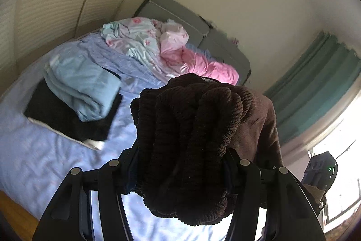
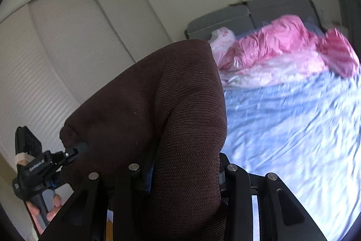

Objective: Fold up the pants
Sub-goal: 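Lift the folded pants with both grippers and carry them toward the clothes stack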

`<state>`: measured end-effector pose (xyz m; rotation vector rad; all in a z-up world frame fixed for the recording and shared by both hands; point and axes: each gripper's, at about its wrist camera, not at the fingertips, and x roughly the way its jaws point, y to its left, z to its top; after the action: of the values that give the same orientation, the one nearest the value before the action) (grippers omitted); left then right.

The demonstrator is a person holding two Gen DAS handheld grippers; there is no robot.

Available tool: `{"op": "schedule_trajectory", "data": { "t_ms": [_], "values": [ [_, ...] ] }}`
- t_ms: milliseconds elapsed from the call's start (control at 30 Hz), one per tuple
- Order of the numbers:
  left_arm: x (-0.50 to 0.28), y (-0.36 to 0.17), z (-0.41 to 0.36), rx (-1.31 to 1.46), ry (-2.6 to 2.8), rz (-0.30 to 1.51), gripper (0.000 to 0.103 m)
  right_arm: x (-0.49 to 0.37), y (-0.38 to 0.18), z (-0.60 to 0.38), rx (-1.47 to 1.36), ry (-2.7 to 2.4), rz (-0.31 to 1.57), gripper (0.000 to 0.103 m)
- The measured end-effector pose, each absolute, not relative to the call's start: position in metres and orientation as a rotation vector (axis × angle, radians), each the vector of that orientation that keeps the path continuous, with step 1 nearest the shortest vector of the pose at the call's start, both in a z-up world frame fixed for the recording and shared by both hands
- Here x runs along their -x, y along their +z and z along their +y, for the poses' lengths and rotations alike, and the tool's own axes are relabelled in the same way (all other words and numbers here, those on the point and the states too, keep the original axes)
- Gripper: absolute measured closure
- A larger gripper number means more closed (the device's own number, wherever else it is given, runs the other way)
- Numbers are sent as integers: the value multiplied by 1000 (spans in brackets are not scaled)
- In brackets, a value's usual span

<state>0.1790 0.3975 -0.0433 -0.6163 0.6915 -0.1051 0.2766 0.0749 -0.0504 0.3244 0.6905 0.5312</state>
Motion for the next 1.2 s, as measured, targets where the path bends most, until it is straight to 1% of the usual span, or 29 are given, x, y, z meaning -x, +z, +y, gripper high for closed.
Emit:
{"op": "schedule_trajectory", "data": {
  "t_ms": [133, 333, 833, 1200],
  "values": [
    [-184, -45, 456, 600, -131, 741, 46, -266, -60, 129, -358, 483, 705, 66],
    [-192, -43, 507, 608, -161, 744, 46, -262, -52, 184, -331, 437, 726, 66],
    [-229, -42, 583, 577, -144, 726, 46, -276, -55, 268, -344, 425, 764, 66],
    [-284, -54, 645, 565, -104, 751, 46, -324, -69, 322, -352, 457, 804, 66]
  ]
}}
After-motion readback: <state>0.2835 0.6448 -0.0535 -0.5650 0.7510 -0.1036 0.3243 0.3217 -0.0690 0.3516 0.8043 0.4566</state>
